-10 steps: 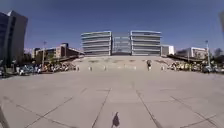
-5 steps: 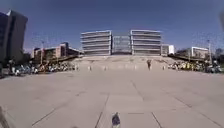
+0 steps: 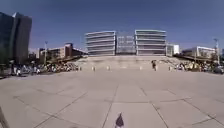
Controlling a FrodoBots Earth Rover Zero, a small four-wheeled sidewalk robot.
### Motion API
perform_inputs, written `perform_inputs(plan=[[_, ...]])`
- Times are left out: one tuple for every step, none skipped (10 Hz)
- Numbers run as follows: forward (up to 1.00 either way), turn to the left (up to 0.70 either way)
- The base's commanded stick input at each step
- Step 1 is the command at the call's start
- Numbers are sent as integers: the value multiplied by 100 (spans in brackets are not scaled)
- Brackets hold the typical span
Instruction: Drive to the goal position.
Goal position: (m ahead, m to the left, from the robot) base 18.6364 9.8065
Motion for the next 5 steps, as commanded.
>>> perform_inputs(plan=[[70,0],[70,0],[70,0],[70,0],[70,0]])
